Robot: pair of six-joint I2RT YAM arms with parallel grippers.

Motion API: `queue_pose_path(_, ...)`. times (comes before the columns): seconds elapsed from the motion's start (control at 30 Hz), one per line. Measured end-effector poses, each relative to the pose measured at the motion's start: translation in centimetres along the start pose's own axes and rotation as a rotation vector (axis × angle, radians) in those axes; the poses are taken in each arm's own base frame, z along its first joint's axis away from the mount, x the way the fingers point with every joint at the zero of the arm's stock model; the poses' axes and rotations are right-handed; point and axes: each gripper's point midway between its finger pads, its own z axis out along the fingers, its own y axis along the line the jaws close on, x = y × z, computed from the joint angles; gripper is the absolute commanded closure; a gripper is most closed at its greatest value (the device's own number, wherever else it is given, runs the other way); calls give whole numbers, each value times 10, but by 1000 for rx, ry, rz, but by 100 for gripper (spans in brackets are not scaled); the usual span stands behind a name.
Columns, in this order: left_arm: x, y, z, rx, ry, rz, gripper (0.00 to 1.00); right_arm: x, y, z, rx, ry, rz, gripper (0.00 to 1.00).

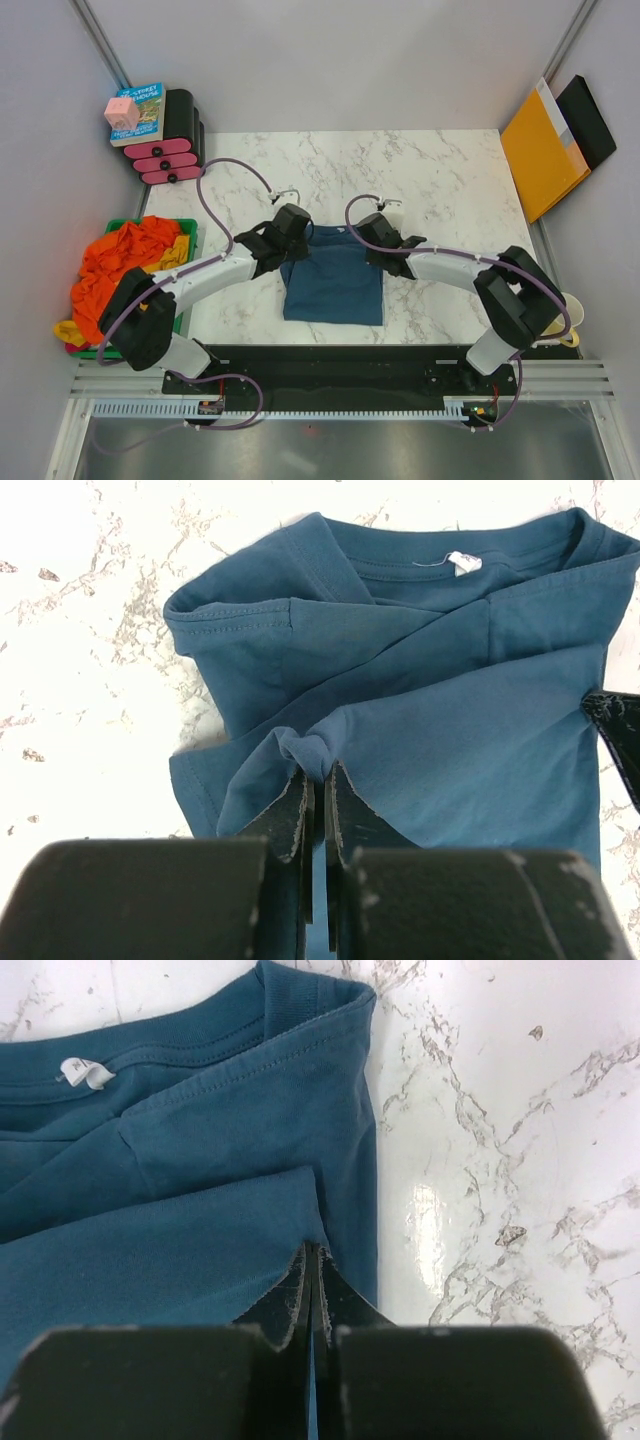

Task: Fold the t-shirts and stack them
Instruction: Smooth out wrinkles on the folded tshirt

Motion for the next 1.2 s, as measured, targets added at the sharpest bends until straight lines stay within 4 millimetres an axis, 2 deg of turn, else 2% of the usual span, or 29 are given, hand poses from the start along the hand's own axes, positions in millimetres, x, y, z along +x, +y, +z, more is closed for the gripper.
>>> queue_pose_path(0.3,-9,-2,-9,16,-29,-10,98,-28,6,-23,-39,-67,33,100)
queue_pose_path(0.43,-13,-2,-10,12,-38,-9,98,-41,11,-27,-44,-92,35,100)
queue_pose_path(0.77,-36,-10,-16,16,-89,1,98,-71,23,-33,-53,-150,29,100)
queue_pose_path(1.07,-53,-8,-15,-6,-126,11,98,-93,31,-28,-38,-186,16,100)
queue_pose_path(1.2,-58,3,-3,-43,-124,2,98,-102,30,-11,-9,-189,18,100)
